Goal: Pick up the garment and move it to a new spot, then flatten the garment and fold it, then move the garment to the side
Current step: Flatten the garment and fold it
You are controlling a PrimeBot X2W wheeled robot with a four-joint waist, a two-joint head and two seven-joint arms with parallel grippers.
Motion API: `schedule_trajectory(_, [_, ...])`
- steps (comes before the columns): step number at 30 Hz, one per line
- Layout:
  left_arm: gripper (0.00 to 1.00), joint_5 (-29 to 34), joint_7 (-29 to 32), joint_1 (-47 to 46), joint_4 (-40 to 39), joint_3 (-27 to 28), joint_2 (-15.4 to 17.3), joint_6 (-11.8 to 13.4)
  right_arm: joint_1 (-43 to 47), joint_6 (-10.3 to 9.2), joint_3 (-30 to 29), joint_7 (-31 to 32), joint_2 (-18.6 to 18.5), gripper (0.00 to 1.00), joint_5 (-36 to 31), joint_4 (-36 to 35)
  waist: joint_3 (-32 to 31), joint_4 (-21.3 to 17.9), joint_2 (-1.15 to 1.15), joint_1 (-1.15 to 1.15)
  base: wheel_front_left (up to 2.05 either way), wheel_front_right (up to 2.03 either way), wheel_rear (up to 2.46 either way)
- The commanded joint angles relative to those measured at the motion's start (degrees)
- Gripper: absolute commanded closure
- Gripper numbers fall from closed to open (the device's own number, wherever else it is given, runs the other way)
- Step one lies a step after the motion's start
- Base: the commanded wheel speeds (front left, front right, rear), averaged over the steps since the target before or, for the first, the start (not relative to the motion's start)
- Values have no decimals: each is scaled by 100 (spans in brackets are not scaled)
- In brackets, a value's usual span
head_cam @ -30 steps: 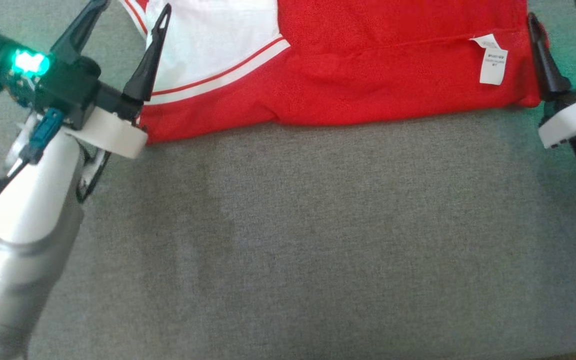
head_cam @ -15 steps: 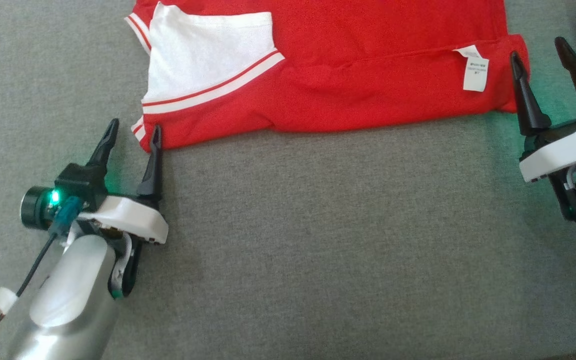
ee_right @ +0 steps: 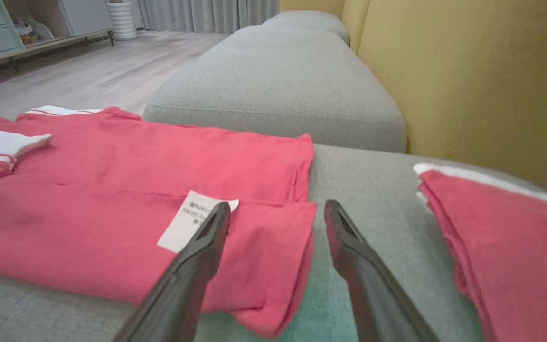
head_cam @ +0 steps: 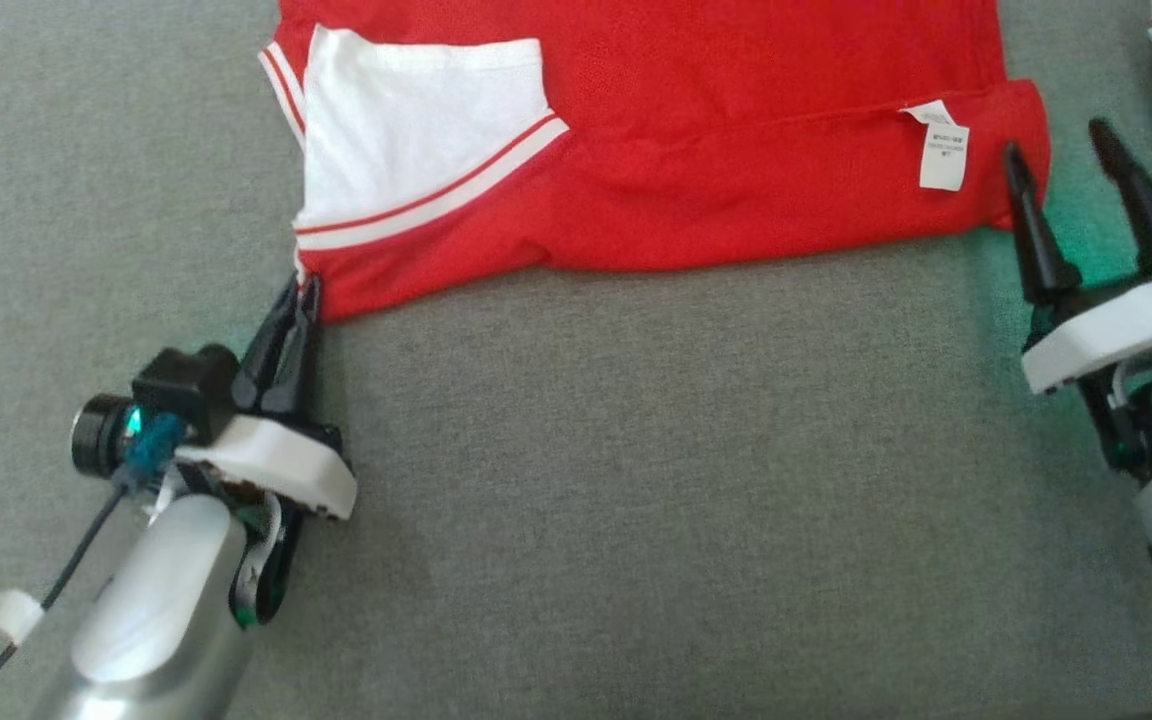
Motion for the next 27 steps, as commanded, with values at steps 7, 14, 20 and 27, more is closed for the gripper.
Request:
schedule_trajectory(7, [100, 206, -262, 53, -553, 175, 420, 65, -8, -4, 295, 53, 93, 0, 590, 861, -65, 136, 0, 0, 0, 0, 0])
schedule_trajectory(14, [100, 269, -324, 22, -686, 182, 515, 121, -197, -4, 628, 319, 106, 52, 994, 1197, -60, 187, 0, 0, 0, 0, 0])
schedule_trajectory(20, [100, 243, -397, 69, -725, 183, 574, 97, -158, -4, 1091, 459, -202, 100, 1485, 1025, -174, 181, 0, 0, 0, 0, 0])
schedule_trajectory(27, [100, 83, -364, 479, -999, 185, 708, 56, 214, -4, 1552, 575, -960, 100, 1988, 436, -424, 127, 0, 0, 0, 0, 0])
